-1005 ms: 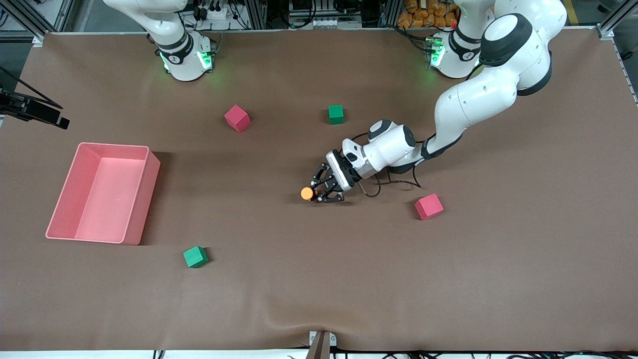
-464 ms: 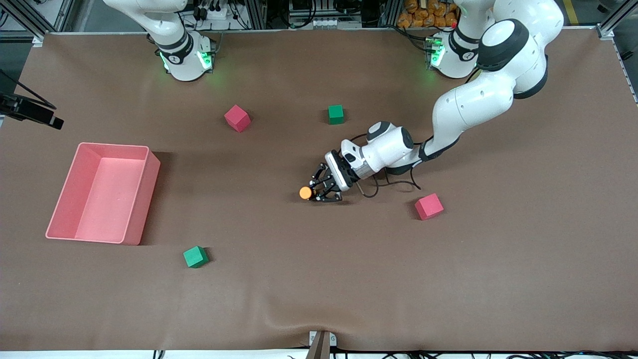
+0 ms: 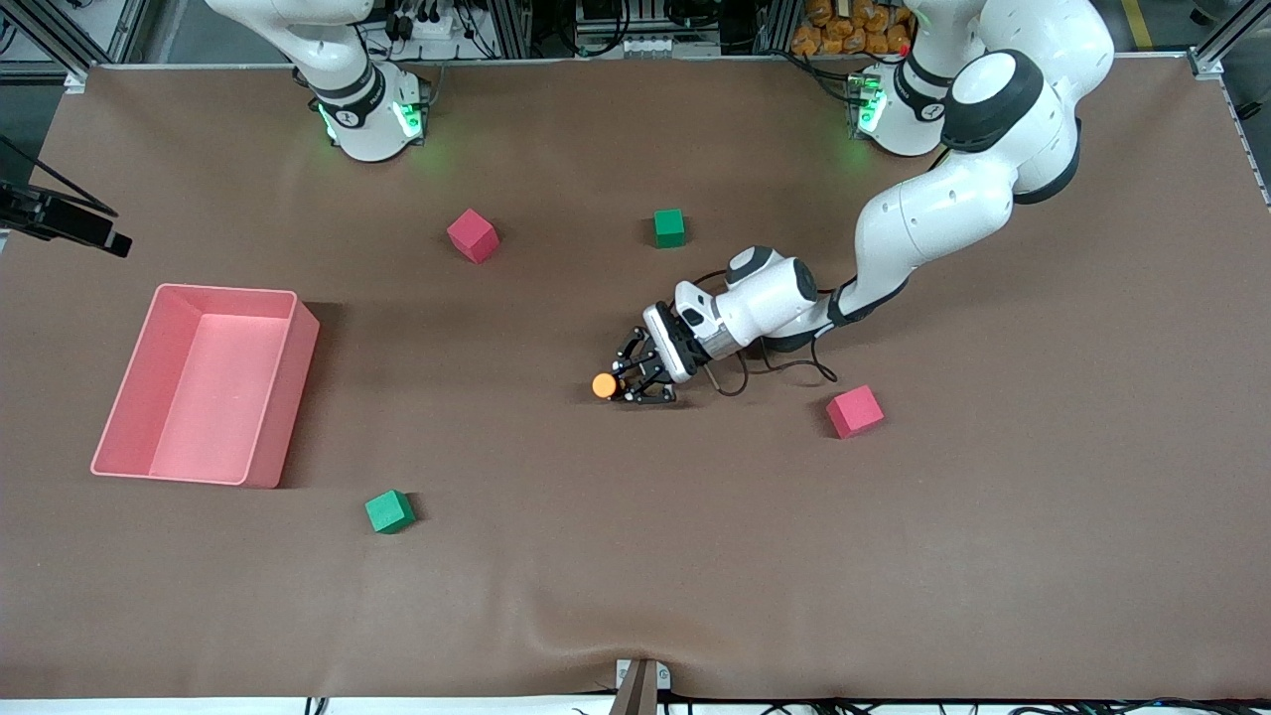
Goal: Place and upright button with both arms
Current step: 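Lower the upright switch onto the table with the left gripper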
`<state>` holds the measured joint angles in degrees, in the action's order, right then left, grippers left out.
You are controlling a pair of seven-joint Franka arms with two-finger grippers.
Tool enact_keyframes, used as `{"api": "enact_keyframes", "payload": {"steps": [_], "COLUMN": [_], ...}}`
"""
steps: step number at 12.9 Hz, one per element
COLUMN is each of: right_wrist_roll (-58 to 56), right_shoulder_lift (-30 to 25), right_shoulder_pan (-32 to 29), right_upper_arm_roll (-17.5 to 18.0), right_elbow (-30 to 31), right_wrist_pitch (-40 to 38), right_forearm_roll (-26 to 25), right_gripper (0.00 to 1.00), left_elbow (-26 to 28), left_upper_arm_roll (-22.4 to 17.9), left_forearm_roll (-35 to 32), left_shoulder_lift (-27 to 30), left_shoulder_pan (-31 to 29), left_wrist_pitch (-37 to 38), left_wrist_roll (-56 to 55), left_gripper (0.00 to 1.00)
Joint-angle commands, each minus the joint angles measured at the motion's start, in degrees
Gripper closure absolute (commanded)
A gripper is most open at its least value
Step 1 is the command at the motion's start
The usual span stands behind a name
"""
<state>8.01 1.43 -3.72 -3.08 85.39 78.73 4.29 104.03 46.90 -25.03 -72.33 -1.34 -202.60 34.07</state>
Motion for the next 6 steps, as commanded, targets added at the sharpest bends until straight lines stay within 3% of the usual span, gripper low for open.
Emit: {"api": "enact_keyframes", "payload": {"steps": [1, 6], "right_wrist_roll": [-0.45, -0.36], "right_shoulder_lift": [0.07, -0.02], "right_shoulder_pan": [-0.06, -0.06], "right_upper_arm_roll": [0.09, 0.09], "right_elbow": [-0.49, -0.49], "right_wrist_pitch": [-0.68, -0.68], "right_forearm_roll": [1.07, 0.98], "right_gripper": [0.00, 0.00], "left_elbow": [-1.63, -1.46], "left_upper_arm_roll": [0.74, 0.82], "left_forearm_roll": [-1.95, -2.30], "left_shoulder_lift": [-1.50, -0.88], "left_shoulder_pan": [-0.24, -1.03], "left_wrist_pitch": [-0.95, -0.86], "left_wrist_roll": [-0.58, -0.84], "left_gripper": [0.00, 0.00]}}
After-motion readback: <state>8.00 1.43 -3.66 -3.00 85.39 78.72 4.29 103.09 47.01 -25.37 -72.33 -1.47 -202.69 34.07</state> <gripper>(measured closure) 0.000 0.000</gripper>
